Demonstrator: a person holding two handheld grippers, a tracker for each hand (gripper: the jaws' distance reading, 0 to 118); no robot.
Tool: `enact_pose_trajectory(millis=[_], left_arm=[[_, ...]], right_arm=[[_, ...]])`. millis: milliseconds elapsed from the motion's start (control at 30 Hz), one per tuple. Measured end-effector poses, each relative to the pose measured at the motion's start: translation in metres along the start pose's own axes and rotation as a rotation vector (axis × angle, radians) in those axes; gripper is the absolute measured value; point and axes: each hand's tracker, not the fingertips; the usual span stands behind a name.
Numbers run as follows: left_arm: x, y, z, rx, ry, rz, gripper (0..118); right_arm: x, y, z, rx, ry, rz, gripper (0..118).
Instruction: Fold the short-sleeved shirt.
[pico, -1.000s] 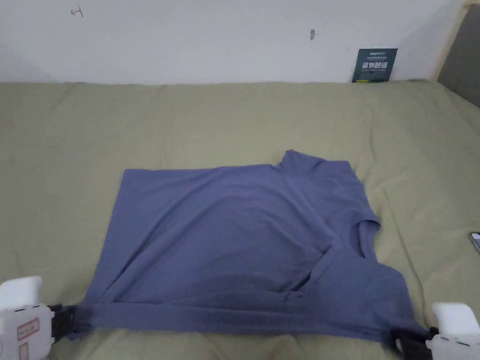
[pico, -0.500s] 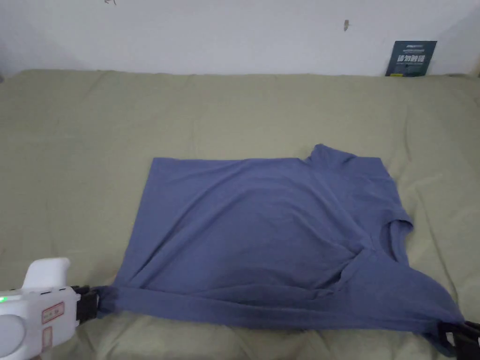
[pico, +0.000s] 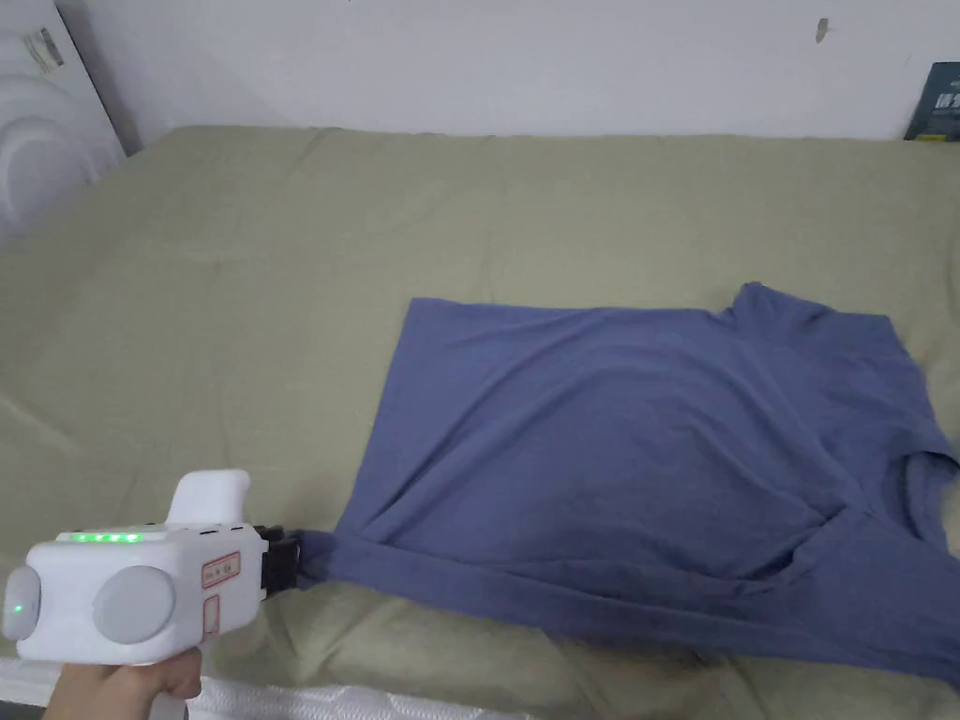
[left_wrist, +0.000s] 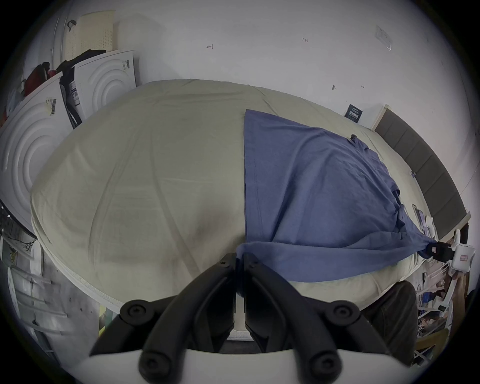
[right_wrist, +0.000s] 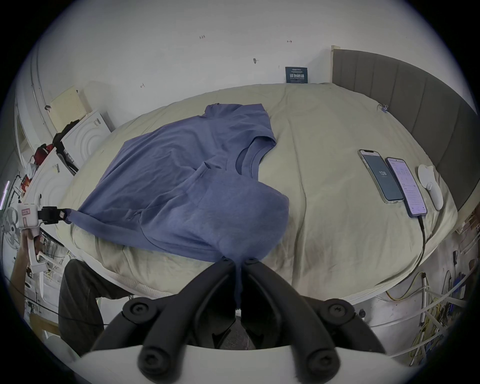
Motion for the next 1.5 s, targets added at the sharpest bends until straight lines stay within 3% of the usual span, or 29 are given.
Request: enact_pose_trajectory(millis=[400,533,700,1133,1400,1500], left_arm=[[-0.002,0.019,0.009,0.045,-0.003,0.006,5],[-0.001,0.041,0.002,0.058,-0.008,-0.010,5],[0.007,0.078,-0.016,0.064,-0.010,-0.041,5],[0.032,0.166,-0.097,0.055,0.011,-0.075,5],[0.022,0.164,-0.121,-0.002,0.034,-0.068,5],[0.013,0.181,-0.187,-0.021,0.023,-0.064,5]], right_arm=[[0.006,0.018,0.009,0.040,0.019,-0.018,2],[0.010,0.042,0.008,0.060,0.024,-0.002,3],[0.007,0.084,-0.002,0.058,0.009,0.071,2],[0.015,0.184,-0.088,-0.016,-0.049,0.123,2],[0.014,0.213,-0.147,-0.081,-0.085,0.124,3],[0.014,0.212,-0.162,-0.104,-0.102,0.117,4]])
